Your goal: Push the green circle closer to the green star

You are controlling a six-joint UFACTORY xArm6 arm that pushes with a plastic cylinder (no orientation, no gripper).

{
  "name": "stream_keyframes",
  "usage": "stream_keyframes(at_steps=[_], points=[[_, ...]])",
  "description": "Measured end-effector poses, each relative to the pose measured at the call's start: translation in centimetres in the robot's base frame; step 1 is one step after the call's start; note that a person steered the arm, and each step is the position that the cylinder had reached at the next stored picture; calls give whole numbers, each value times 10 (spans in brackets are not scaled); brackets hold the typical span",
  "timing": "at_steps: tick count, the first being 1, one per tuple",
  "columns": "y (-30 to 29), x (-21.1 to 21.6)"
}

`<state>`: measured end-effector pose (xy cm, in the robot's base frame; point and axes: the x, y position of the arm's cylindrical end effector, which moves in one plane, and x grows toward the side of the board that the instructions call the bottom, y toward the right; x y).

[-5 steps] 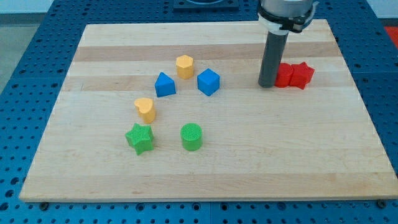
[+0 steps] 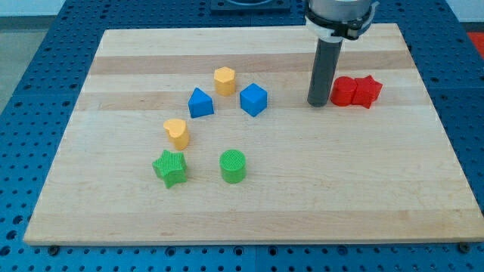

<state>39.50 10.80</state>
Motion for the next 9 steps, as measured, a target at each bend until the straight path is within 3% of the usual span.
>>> stream_keyframes(at_steps=[3,5,6,9], points=[[-7,0],[-66,43],[-66,77],[-92,86]])
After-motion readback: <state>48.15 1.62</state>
